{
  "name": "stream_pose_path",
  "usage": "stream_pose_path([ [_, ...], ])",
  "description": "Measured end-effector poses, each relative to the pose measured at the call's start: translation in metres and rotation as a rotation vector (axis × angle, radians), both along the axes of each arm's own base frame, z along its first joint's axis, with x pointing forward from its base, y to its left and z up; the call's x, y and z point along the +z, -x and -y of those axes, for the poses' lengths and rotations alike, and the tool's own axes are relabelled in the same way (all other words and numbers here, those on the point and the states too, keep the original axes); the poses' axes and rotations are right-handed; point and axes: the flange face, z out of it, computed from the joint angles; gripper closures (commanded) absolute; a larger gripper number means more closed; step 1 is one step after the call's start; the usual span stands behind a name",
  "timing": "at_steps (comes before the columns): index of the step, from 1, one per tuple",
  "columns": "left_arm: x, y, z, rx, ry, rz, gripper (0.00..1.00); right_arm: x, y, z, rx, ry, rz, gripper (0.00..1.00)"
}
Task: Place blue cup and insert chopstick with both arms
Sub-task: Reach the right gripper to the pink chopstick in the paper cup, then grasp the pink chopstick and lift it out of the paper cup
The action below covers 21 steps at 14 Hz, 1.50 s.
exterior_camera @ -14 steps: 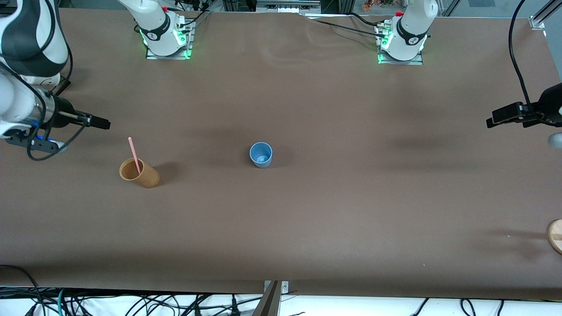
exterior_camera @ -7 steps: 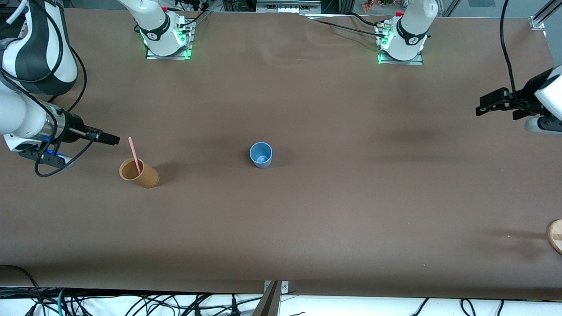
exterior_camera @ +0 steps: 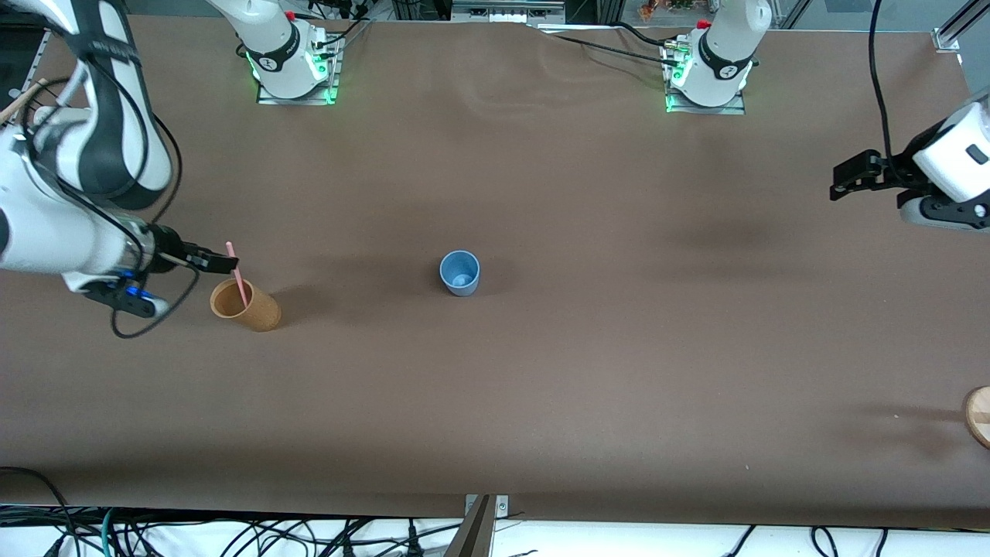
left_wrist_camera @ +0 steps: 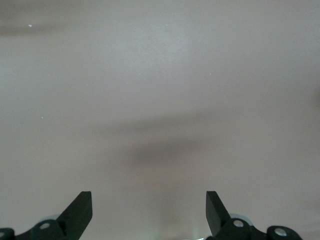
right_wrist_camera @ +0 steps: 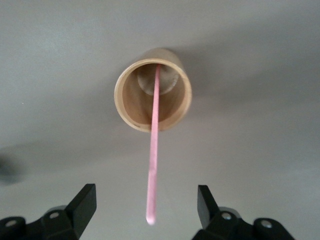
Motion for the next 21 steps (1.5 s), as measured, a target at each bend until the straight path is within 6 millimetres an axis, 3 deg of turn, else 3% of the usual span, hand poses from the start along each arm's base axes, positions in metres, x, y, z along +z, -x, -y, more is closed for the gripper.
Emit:
stream_pose_path([
  [2, -0.002, 0.0, 0.003, -0.006, 0.0, -0.004, 0.0, -0.022, -0.003, 0.0, -0.006, -0.002, -0.015, 0.17],
  [5, -0.004, 0.0, 0.003, -0.005, 0.0, -0.007, 0.0, -0.043, -0.003, 0.001, -0.011, 0.001, -0.036, 0.37],
  [7, -0.007, -0.002, 0.002, -0.003, 0.001, -0.009, 0.0, -0.047, -0.001, 0.002, -0.012, 0.001, -0.044, 0.46],
  [11, -0.011, -0.005, -0.002, 0.003, 0.001, -0.013, 0.0, -0.049, 0.0, 0.003, -0.013, 0.002, -0.049, 0.83],
  [14, -0.013, -0.006, -0.002, 0.003, 0.001, -0.013, 0.0, -0.05, 0.0, 0.003, -0.014, 0.002, -0.05, 1.0],
  [18, -0.012, -0.006, -0.002, 0.004, 0.001, -0.008, 0.0, -0.047, 0.0, 0.003, -0.011, 0.001, -0.059, 1.0],
  [21, -0.012, -0.006, -0.003, 0.004, 0.001, -0.007, 0.0, -0.022, -0.002, 0.0, 0.004, -0.009, -0.105, 1.0],
])
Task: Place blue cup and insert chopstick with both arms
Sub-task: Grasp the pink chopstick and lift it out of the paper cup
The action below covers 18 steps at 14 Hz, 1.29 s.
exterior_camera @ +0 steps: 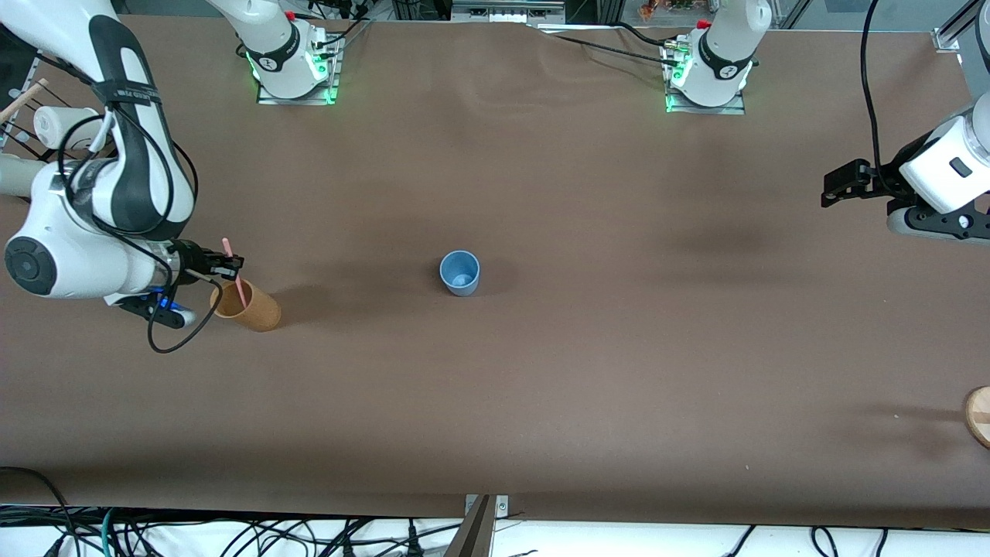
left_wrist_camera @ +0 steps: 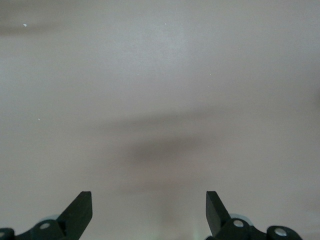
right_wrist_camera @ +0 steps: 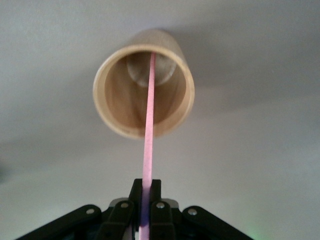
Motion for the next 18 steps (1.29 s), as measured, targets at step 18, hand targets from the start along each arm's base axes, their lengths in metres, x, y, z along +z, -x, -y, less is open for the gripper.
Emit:
stream_pose_path([
  [18, -0.002, -0.001, -0.001, 0.002, 0.0, -0.003, 0.0, 0.13, 0.021, -0.237, 0.239, -0.289, -0.024, 1.0],
])
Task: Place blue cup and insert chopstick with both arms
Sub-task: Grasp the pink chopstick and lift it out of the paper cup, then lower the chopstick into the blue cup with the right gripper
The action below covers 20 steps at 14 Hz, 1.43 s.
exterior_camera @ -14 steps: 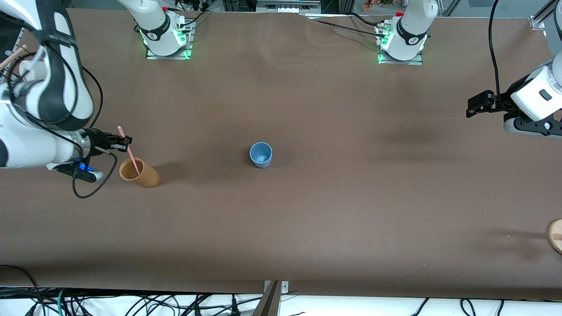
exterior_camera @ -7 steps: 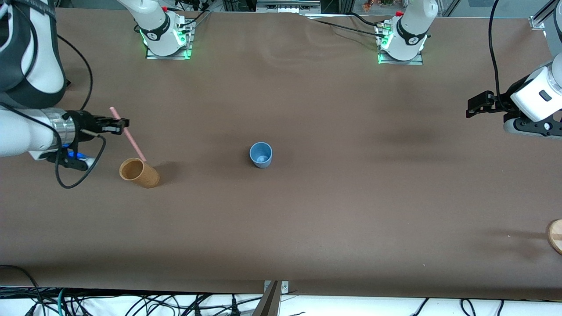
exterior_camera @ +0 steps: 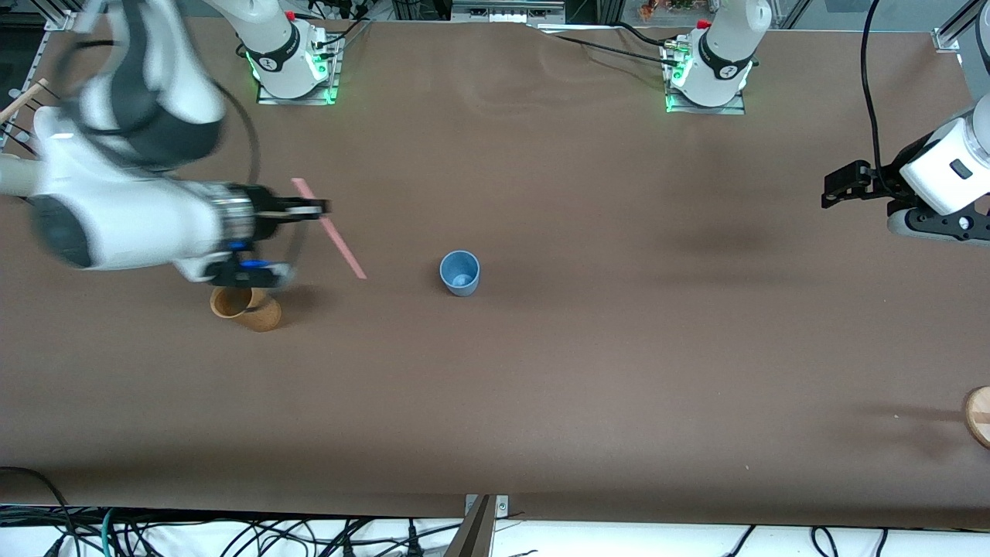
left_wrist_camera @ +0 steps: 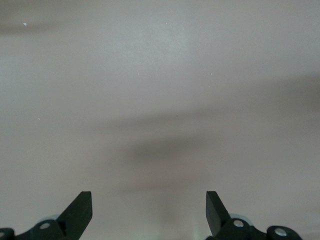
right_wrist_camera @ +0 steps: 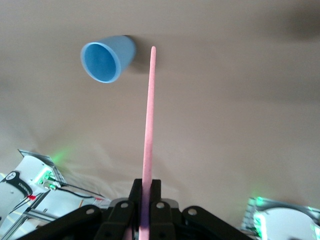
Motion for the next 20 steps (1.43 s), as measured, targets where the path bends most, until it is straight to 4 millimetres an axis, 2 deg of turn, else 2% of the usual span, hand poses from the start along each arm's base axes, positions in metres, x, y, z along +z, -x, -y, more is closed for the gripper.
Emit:
stream_pose_path([
  [2, 0.0, 0.0, 0.0, 0.0, 0.0, 0.0, 0.0, -0.003, 0.018, -0.063, -0.009, 0.021, 0.032, 1.0],
  [3, 0.0, 0.0, 0.0, 0.0, 0.0, 0.0, 0.0, -0.007, 0.026, -0.085, -0.01, 0.03, 0.037, 1.0],
  [5, 0.0, 0.0, 0.0, 0.0, 0.0, 0.0, 0.0, -0.022, 0.035, -0.108, -0.001, 0.048, 0.016, 1.0],
  [9, 0.0, 0.0, 0.0, 0.0, 0.0, 0.0, 0.0, -0.061, 0.035, -0.119, 0.013, 0.072, -0.032, 1.0],
  [14, 0.0, 0.0, -0.001, 0.001, 0.0, 0.0, 0.0, -0.088, 0.029, -0.132, -0.004, 0.066, -0.009, 1.0],
  [18, 0.0, 0.0, -0.001, 0.002, 0.0, -0.001, 0.0, -0.123, 0.034, -0.155, 0.014, 0.079, 0.001, 1.0],
  [20, -0.001, 0.0, -0.001, 0.002, 0.0, -0.001, 0.0, -0.137, 0.034, -0.156, 0.021, 0.1, 0.002, 1.0],
])
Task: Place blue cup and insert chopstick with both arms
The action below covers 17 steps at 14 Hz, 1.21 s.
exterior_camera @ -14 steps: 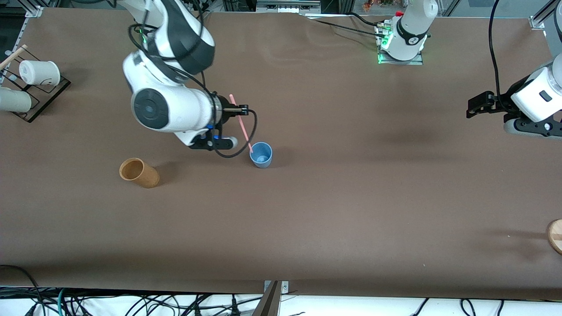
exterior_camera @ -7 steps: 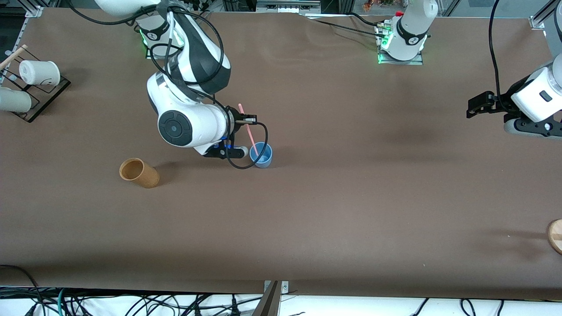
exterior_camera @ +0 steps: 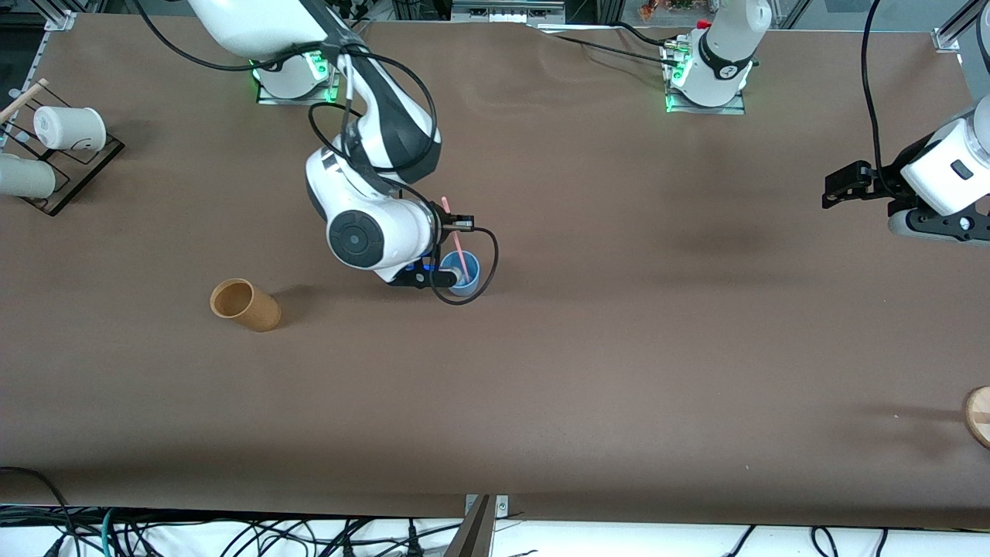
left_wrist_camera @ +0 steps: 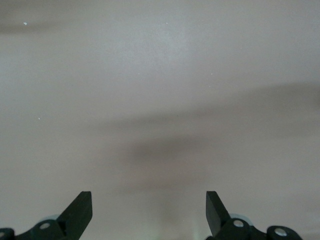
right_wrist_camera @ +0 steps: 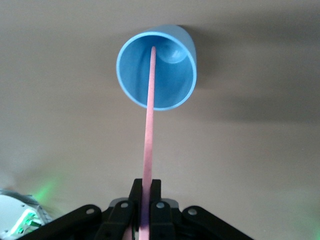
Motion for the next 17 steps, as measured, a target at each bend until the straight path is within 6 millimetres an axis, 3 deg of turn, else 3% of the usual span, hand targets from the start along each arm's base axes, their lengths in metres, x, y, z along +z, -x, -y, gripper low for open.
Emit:
stream_pose_path([
  [2, 0.0, 0.0, 0.0, 0.0, 0.0, 0.0, 0.0, -0.004, -0.004, 0.006, -0.007, 0.008, 0.0, 1.0],
  [3, 0.0, 0.0, 0.0, 0.0, 0.0, 0.0, 0.0, -0.005, -0.006, 0.007, -0.011, 0.009, 0.002, 0.89],
  [4, 0.0, 0.0, 0.0, 0.0, 0.0, 0.0, 0.0, -0.005, -0.007, 0.008, -0.015, 0.008, 0.008, 0.32],
  [5, 0.0, 0.0, 0.0, 0.0, 0.0, 0.0, 0.0, -0.006, -0.008, 0.007, -0.018, 0.006, 0.014, 0.0],
  [8, 0.0, 0.0, 0.0, 0.0, 0.0, 0.0, 0.0, -0.003, -0.012, 0.006, -0.026, -0.004, 0.037, 0.0],
  [11, 0.0, 0.0, 0.0, 0.0, 0.0, 0.0, 0.0, 0.03, -0.023, 0.015, -0.039, -0.015, 0.1, 0.0],
  [14, 0.0, 0.0, 0.0, 0.0, 0.0, 0.0, 0.0, 0.075, -0.043, 0.058, -0.087, 0.008, 0.162, 0.0],
  [17, -0.001, 0.0, 0.0, 0.001, 0.0, -0.001, 0.0, 0.107, -0.054, 0.106, -0.084, 0.062, 0.201, 0.0],
])
